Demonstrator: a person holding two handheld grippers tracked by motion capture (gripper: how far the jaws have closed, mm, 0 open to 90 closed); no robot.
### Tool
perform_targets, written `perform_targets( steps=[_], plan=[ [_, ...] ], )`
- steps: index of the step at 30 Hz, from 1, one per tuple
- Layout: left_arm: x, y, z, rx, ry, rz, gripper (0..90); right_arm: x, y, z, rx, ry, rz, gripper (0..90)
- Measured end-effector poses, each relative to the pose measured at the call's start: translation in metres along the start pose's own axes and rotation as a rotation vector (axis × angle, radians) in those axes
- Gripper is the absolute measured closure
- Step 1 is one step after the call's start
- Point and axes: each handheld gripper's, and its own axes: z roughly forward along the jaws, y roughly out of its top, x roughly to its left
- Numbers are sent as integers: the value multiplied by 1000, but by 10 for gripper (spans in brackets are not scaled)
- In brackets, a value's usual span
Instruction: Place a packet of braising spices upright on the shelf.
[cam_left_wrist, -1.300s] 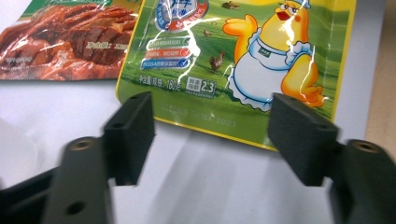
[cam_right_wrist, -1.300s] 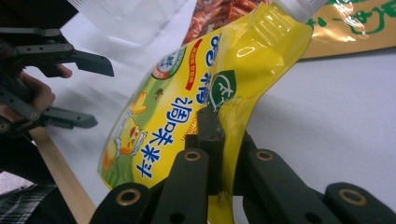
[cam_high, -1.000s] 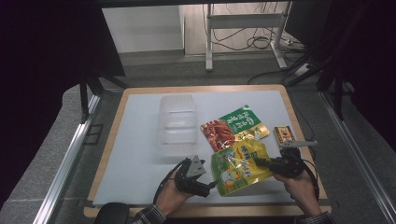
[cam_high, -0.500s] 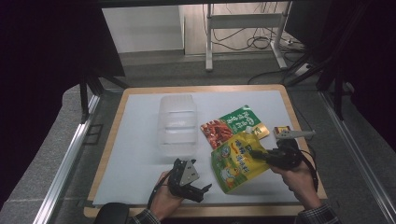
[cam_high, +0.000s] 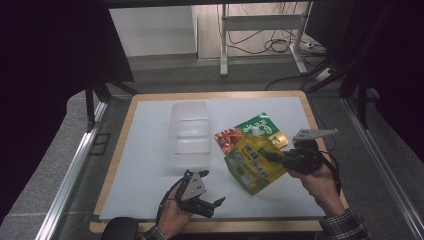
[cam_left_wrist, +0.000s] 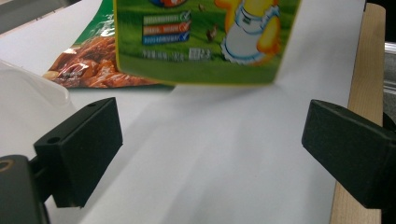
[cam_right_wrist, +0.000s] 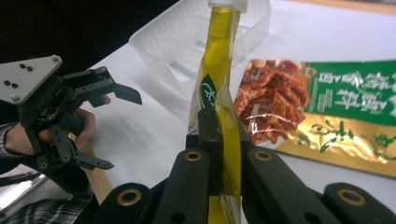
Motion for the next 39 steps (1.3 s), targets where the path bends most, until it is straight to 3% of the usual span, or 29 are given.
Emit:
perform_targets(
  steps=[1, 5, 21, 29, 39],
  plan=[
    [0, -1, 0, 8, 6, 0, 35, 2, 5, -1, 5, -18, -31, 889],
    [1, -2, 0, 16, 10, -6, 27, 3, 11, -1, 9, -40, -57, 889],
    [6, -3, -2, 18, -18, -53, 0, -4, 34, 5, -21, -38, -79, 889],
    [6, -4, -6, 34, -1, -58, 0, -8, 46, 12, -37, -21, -91, 889],
    [5, -6, -9, 49, 9, -63, 0, -11, 62, 24, -39, -37, -109, 889]
  ],
)
